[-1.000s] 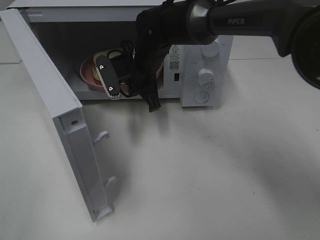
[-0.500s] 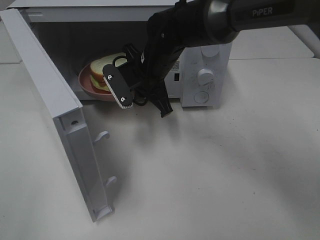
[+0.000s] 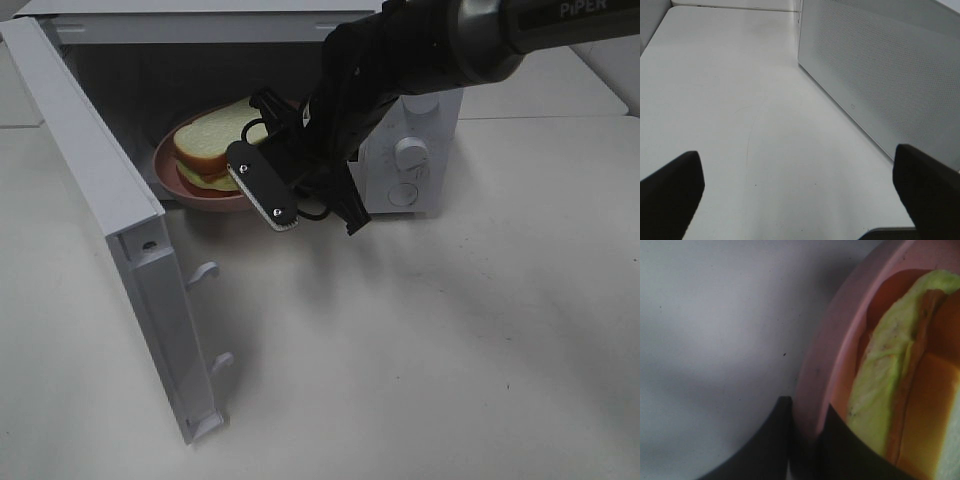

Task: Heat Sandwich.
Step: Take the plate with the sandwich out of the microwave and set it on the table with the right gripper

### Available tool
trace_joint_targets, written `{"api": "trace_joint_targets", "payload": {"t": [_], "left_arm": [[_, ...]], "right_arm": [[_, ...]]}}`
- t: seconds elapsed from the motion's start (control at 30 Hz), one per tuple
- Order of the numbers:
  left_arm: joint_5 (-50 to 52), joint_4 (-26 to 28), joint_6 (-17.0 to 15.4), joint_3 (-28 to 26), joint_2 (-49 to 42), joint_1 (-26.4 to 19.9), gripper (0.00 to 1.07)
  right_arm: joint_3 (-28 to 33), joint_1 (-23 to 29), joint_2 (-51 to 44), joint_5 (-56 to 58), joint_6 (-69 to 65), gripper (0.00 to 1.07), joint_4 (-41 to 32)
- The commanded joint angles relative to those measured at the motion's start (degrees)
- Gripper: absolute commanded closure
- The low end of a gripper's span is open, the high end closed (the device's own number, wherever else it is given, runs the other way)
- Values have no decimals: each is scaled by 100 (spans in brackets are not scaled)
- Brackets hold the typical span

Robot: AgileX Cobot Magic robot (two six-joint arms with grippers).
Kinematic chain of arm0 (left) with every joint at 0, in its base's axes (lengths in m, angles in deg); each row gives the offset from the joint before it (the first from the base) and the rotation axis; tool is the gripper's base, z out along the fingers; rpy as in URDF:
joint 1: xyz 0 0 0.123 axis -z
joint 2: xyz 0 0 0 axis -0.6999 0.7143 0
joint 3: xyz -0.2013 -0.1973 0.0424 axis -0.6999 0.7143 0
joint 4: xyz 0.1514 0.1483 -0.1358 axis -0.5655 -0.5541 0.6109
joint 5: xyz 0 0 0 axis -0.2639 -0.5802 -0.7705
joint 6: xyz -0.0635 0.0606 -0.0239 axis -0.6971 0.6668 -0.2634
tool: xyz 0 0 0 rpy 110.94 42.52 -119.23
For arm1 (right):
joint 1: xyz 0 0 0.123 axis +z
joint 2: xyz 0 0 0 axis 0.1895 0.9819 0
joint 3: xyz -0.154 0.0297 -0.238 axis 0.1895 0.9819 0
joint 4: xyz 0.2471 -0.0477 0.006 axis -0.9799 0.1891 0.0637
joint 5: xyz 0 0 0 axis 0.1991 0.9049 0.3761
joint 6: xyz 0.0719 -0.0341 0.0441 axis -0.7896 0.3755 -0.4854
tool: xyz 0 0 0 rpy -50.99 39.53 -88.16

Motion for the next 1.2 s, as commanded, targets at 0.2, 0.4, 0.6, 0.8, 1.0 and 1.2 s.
{"api": "trace_joint_targets", "payload": {"t": [0.2,0.4,0.6,0.8,1.0,1.2], "left_arm": [[29,0,0,11,-97,-23,10],[29,0,0,11,-97,-23,10],[29,0,0,11,-97,-23,10],[29,0,0,11,-97,-23,10],[29,0,0,11,-97,-23,10],[29,0,0,11,-97,-23,10]], "right_arm": [[584,-80,-561,-504,636,107,-682],[1100,-80,-865,-825,1192,107,-1209],[1507,-80,-1163,-1026,1467,107,-1547],[1902,-80,-1536,-1238,1467,107,-1633],[2343,-69,-1896,-1232,1450,107,-1633],[2871,-69,-2361,-1043,1427,107,-1627]]}}
